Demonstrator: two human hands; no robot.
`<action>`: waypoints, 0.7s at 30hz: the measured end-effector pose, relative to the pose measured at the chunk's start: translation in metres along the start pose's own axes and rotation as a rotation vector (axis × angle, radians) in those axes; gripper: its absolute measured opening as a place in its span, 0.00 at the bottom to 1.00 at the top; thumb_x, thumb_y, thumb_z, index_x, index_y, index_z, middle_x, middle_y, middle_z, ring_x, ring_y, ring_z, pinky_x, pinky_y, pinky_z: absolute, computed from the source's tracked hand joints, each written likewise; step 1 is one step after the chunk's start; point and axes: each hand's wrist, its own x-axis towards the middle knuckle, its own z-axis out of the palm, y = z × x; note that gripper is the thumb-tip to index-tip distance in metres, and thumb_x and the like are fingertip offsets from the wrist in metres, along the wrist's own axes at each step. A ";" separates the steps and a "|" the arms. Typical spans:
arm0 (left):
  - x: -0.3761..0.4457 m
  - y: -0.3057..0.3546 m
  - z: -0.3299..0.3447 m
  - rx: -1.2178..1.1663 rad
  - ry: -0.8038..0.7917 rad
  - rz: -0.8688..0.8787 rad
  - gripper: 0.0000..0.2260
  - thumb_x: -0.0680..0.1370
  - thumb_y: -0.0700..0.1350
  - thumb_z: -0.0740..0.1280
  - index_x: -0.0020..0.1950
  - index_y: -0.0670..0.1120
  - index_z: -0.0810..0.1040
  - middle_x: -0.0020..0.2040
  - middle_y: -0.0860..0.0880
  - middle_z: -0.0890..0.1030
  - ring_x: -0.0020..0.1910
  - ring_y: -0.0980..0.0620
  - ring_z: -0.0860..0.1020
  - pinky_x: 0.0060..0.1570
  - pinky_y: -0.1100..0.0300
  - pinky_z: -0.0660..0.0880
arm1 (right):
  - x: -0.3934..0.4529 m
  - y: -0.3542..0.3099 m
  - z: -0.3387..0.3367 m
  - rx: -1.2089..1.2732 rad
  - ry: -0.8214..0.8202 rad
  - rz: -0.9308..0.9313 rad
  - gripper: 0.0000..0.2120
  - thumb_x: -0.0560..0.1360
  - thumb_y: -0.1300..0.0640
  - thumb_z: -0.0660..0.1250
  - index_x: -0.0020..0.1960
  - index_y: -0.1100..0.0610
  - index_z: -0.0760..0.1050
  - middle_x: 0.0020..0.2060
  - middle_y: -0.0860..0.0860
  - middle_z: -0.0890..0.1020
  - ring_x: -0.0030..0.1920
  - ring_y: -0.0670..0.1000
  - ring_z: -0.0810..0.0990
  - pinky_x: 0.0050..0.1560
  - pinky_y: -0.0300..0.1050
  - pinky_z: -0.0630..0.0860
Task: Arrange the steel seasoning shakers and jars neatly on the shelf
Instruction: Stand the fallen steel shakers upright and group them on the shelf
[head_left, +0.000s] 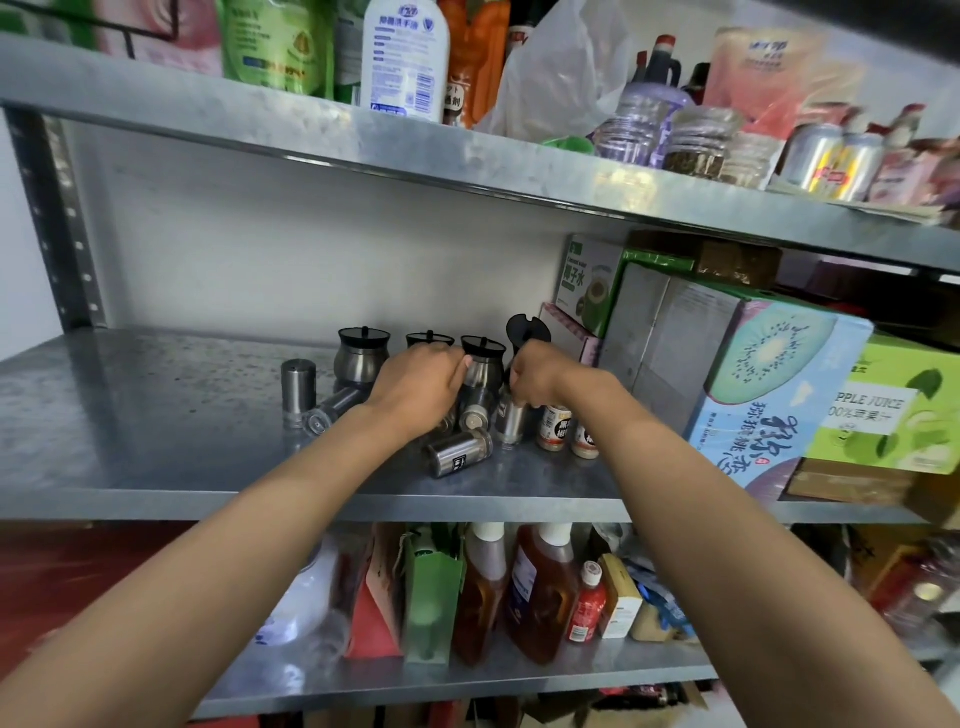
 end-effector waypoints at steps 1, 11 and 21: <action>-0.001 0.000 0.000 -0.004 -0.004 -0.002 0.16 0.82 0.51 0.52 0.45 0.45 0.74 0.43 0.45 0.80 0.43 0.42 0.78 0.37 0.55 0.70 | 0.000 0.000 0.000 0.011 0.014 0.009 0.06 0.72 0.63 0.70 0.45 0.65 0.82 0.34 0.57 0.81 0.37 0.54 0.79 0.38 0.42 0.75; -0.006 -0.002 0.002 -0.025 -0.040 -0.020 0.16 0.82 0.51 0.53 0.45 0.45 0.75 0.43 0.45 0.80 0.43 0.42 0.78 0.40 0.53 0.74 | 0.005 -0.004 0.008 -0.020 0.142 -0.006 0.14 0.73 0.52 0.74 0.38 0.59 0.73 0.35 0.54 0.77 0.41 0.56 0.78 0.40 0.42 0.71; -0.009 0.001 0.006 -0.130 -0.219 -0.037 0.10 0.80 0.47 0.58 0.40 0.47 0.72 0.38 0.49 0.74 0.39 0.47 0.75 0.37 0.55 0.70 | 0.004 0.001 0.005 -0.074 0.092 -0.031 0.03 0.74 0.67 0.65 0.43 0.62 0.76 0.33 0.54 0.74 0.40 0.56 0.76 0.39 0.42 0.71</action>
